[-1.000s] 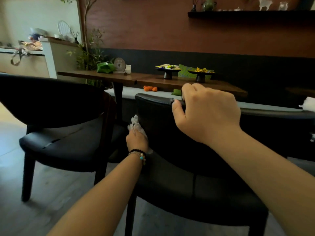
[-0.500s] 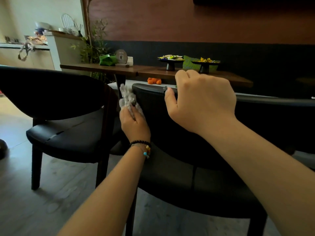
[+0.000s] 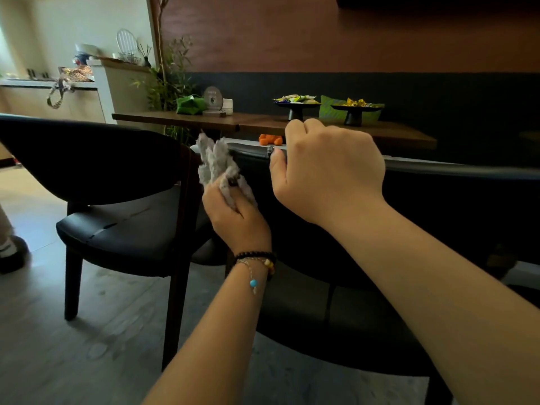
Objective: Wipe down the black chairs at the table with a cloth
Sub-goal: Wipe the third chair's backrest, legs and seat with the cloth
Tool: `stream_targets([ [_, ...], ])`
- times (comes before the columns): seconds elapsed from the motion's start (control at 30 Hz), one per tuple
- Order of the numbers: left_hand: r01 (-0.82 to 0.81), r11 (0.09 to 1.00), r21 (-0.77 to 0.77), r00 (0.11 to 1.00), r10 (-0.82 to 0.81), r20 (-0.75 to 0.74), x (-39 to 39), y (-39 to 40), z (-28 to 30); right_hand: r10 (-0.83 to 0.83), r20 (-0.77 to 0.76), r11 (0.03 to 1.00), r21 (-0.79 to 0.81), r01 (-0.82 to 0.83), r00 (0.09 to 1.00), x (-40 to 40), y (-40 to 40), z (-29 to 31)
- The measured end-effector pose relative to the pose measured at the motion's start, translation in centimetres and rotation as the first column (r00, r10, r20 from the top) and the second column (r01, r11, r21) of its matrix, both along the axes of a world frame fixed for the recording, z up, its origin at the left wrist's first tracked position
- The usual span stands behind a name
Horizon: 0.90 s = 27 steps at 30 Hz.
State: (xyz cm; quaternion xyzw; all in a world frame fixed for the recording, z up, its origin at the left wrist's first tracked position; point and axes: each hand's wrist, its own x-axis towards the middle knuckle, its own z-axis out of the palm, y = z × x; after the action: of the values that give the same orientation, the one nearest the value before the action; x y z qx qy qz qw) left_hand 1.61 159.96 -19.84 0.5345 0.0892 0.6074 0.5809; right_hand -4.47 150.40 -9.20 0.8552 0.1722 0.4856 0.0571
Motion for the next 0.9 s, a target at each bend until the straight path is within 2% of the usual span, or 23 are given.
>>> stream_targets([
  [0.2,0.138,0.985,0.104,0.954,-0.103,-0.283,0.5,0.2,-6.6,-0.002,-0.019,1.0,0.001,0.002,1.0,0.0,-0.3,0.0],
  [0.27,0.198,0.978,0.064,0.902,-0.156,-0.404,0.0,1.4,-6.9,0.032,-0.051,0.999,-0.012,-0.033,0.998,-0.4,-0.4,0.2],
  [0.3,0.204,0.978,0.029,0.894,-0.174,-0.413,-0.2,2.0,-6.3,0.08,-0.082,0.996,-0.034,-0.083,0.993,-0.6,-0.7,0.6],
  [0.37,0.178,0.984,-0.003,0.936,-0.17,-0.308,-0.9,3.0,-3.8,0.143,-0.265,0.984,-0.064,-0.166,0.954,-0.6,-2.1,2.2],
  [0.43,0.186,0.982,-0.02,0.975,-0.187,-0.118,-1.6,3.6,-0.6,0.033,-0.542,0.996,-0.049,-0.071,0.839,-0.4,-4.3,4.4],
  [0.5,0.223,0.973,-0.065,0.975,-0.221,0.025,-2.1,3.9,1.7,-0.037,-0.721,0.999,-0.005,0.047,0.692,-0.3,-5.5,5.5],
  [0.57,0.258,0.965,-0.053,0.964,-0.254,0.082,-2.1,3.2,2.9,-0.01,-0.763,0.999,0.013,0.031,0.646,0.3,-5.7,5.4],
  [0.7,0.428,0.901,-0.067,0.904,-0.426,0.036,-0.5,0.6,2.7,0.023,-0.772,0.999,0.044,0.017,0.635,1.0,-5.5,4.8],
  [0.8,0.268,0.938,-0.219,0.957,-0.285,-0.047,0.2,-0.8,1.1,0.007,-0.762,0.999,0.035,0.03,0.648,1.2,-5.5,5.0],
  [0.9,0.161,0.931,-0.328,0.97,-0.21,-0.119,0.0,-1.9,-0.5,0.004,-0.756,0.998,0.041,0.041,0.654,1.2,-5.4,5.0],
])
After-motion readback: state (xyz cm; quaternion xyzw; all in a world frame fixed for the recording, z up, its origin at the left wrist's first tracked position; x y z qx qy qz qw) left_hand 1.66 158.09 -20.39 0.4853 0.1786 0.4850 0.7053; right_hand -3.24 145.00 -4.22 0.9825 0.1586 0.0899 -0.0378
